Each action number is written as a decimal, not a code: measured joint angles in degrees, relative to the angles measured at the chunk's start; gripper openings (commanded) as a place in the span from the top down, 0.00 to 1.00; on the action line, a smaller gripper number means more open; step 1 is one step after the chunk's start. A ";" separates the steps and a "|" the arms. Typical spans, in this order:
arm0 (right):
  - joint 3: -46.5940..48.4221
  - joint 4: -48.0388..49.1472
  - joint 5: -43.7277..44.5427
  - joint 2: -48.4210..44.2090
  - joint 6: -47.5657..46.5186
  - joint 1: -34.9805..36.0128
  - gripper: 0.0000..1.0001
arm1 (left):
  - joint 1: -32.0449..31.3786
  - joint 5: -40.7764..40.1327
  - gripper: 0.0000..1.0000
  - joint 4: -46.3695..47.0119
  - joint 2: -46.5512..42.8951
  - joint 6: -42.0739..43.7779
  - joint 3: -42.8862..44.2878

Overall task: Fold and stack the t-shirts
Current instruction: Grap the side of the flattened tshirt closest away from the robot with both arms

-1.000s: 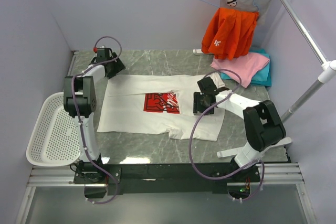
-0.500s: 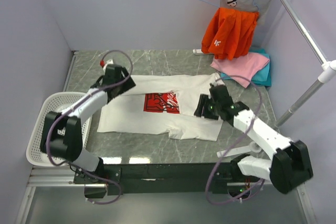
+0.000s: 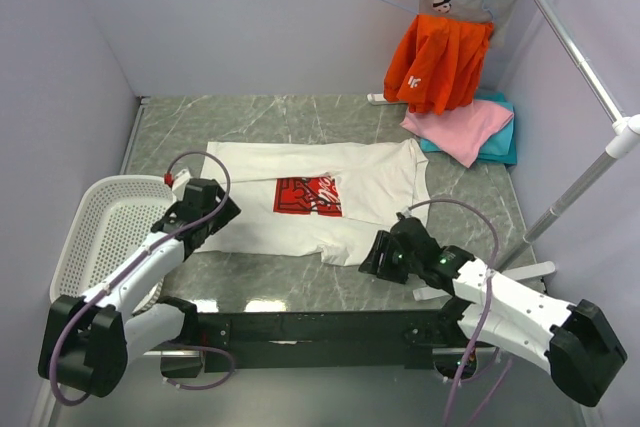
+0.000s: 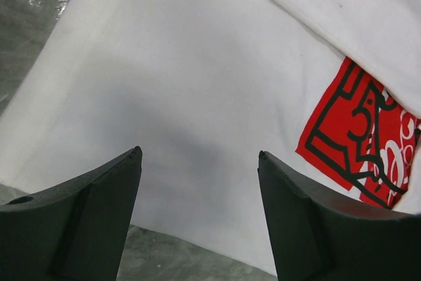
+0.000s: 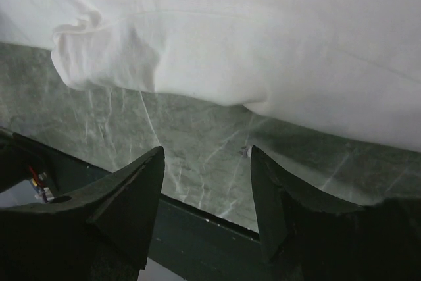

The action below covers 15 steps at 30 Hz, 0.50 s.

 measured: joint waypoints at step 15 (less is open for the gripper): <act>6.19 6.82 7.48 17.44 0.09 0.79 0.94 | -0.07 -1.86 0.24 -1.27 8.57 -1.36 -0.70</act>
